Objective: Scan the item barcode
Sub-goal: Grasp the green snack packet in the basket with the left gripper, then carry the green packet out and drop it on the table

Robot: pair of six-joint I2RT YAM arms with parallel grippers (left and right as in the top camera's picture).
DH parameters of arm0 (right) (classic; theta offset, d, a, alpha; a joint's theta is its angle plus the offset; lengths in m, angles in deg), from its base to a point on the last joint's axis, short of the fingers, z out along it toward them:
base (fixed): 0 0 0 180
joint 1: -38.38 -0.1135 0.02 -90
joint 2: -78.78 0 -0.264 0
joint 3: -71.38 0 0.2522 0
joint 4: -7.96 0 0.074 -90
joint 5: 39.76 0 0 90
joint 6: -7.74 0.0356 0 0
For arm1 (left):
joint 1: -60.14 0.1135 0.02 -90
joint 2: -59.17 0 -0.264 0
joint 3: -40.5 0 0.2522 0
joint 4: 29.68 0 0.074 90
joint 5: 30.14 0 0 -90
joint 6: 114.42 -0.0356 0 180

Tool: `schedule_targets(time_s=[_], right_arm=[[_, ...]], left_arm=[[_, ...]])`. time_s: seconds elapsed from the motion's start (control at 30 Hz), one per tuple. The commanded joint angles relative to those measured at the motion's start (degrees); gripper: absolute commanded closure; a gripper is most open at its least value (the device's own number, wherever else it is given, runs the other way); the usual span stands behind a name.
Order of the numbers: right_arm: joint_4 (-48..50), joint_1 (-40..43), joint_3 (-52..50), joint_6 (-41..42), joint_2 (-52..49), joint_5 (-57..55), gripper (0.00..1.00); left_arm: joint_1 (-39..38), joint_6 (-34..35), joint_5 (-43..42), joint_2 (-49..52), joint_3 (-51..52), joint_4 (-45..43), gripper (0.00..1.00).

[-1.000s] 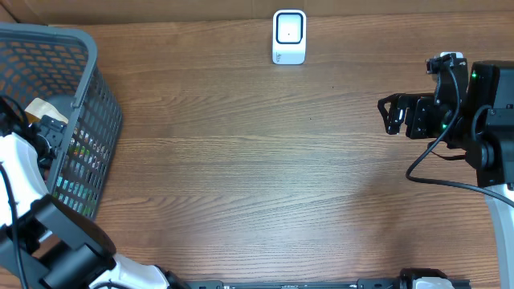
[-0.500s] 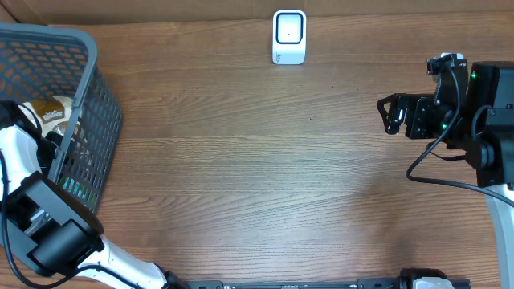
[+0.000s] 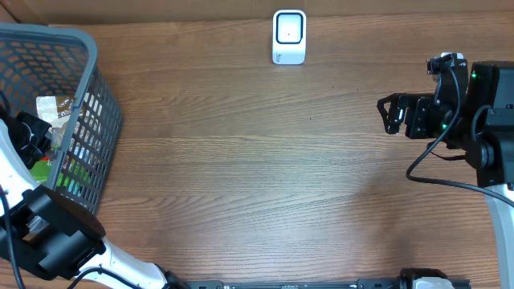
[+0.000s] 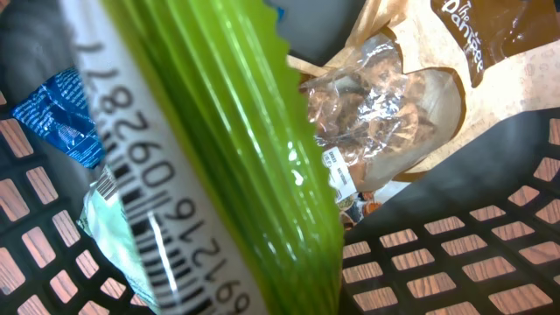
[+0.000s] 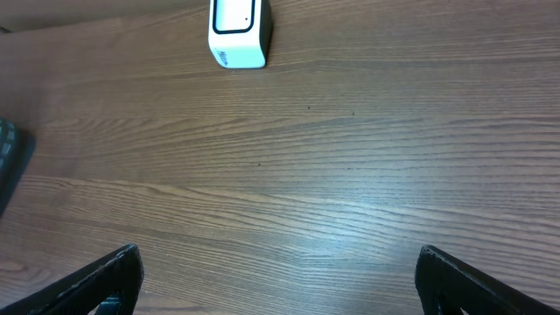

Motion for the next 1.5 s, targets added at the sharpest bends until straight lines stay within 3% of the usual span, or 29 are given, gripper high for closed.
schedule_targets(time_s=[0.0,0.27,0.43,0.6,0.67,0.83,0.97,1.2,1.27,1.3,1.4,1.47], right_arm=[[0.4,0.0,1.5,0.2,0.0,0.6,0.00],[0.6,0.0,1.5,0.2,0.0,0.6,0.00],[0.5,0.0,1.5,0.2,0.0,0.6,0.00],[0.5,0.0,1.5,0.2,0.0,0.6,0.00],[0.5,0.0,1.5,0.2,0.0,0.6,0.00],[0.3,0.0,1.5,0.2,-0.7,0.6,0.00],[0.3,0.0,1.5,0.2,-1.9,0.6,0.00],[0.3,0.0,1.5,0.2,-2.5,0.5,0.00],[0.3,0.0,1.5,0.2,-2.5,0.5,0.00],[0.3,0.0,1.5,0.2,-2.5,0.6,0.00],[0.5,0.0,1.5,0.2,-2.5,0.5,0.00],[0.6,0.0,1.5,0.2,-2.5,0.6,0.00]], left_arm=[[0.2,-3.0,-4.1,-2.4,-4.3,1.0,0.96],[-1.5,-4.9,-5.8,-9.7,-26.0,7.9,0.96],[-10.2,-8.4,-6.3,-18.3,-28.2,8.2,0.96],[-23.7,-9.6,-8.7,-19.5,-28.0,11.8,0.96],[-32.6,-10.3,-8.7,-17.7,-26.2,14.8,0.96],[-44.8,-11.6,-5.6,-10.5,-19.7,17.9,0.96],[-51.6,-11.2,-5.7,0.5,-12.4,17.5,0.96],[-58.8,-7.5,-5.8,18.3,-10.3,22.1,0.95],[-59.5,-7.5,-5.8,19.5,-10.3,22.1,0.69],[-59.6,-7.6,-5.6,19.7,-10.3,22.1,0.39],[-59.0,-9.3,-6.0,19.3,-13.4,22.2,0.10],[-58.1,-9.3,-6.7,17.6,-16.7,22.2,0.10]])
